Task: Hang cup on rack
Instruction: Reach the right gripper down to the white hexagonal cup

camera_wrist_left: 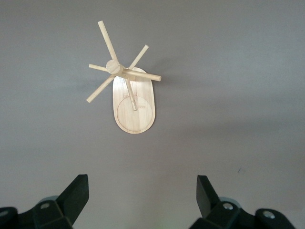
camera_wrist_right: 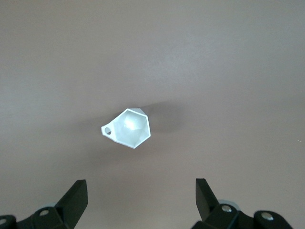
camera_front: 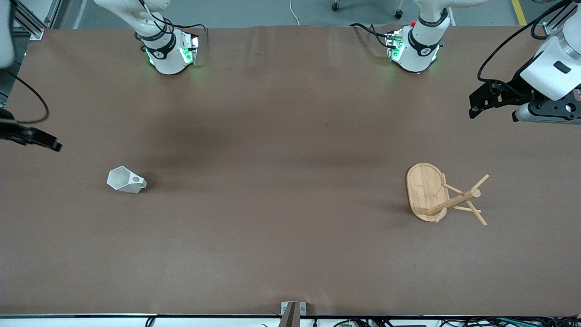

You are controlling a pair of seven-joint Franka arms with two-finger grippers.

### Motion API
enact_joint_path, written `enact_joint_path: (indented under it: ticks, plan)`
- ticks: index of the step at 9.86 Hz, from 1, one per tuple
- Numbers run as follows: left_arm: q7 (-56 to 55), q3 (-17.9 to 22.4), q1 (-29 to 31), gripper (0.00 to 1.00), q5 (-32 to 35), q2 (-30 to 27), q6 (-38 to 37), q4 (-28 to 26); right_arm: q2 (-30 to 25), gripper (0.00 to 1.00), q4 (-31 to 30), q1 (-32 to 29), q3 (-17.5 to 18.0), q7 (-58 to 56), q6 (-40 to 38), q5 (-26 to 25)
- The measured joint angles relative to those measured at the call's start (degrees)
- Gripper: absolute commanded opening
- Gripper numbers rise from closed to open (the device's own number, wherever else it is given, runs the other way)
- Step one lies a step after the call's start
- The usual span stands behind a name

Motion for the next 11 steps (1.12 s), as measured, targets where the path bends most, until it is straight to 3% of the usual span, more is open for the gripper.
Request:
enact_joint_path:
  ticks: [4,8,9,11]
  plan:
    - [0.0,0.0,0.0,1.00,0.0,0.1,0.0,0.1,9.5,1.00,-8.6,0.1,0.1,-0.5,16.9,0.0]
    - [0.0,0.0,0.0,1.00,0.0,0.1,0.0,0.1,15.4,0.98,-16.0,-0.5,0.1,-4.4,34.6,0.0]
    - [0.0,0.0,0.0,1.00,0.0,0.1,0.0,0.1,15.8,0.93,-17.0,-0.8,0.1,-5.1,36.2,0.0]
    - [0.0,0.0,0.0,1.00,0.0,0.1,0.0,0.1,15.8,0.66,-18.2,-0.8,0.3,-5.4,37.7,0.0]
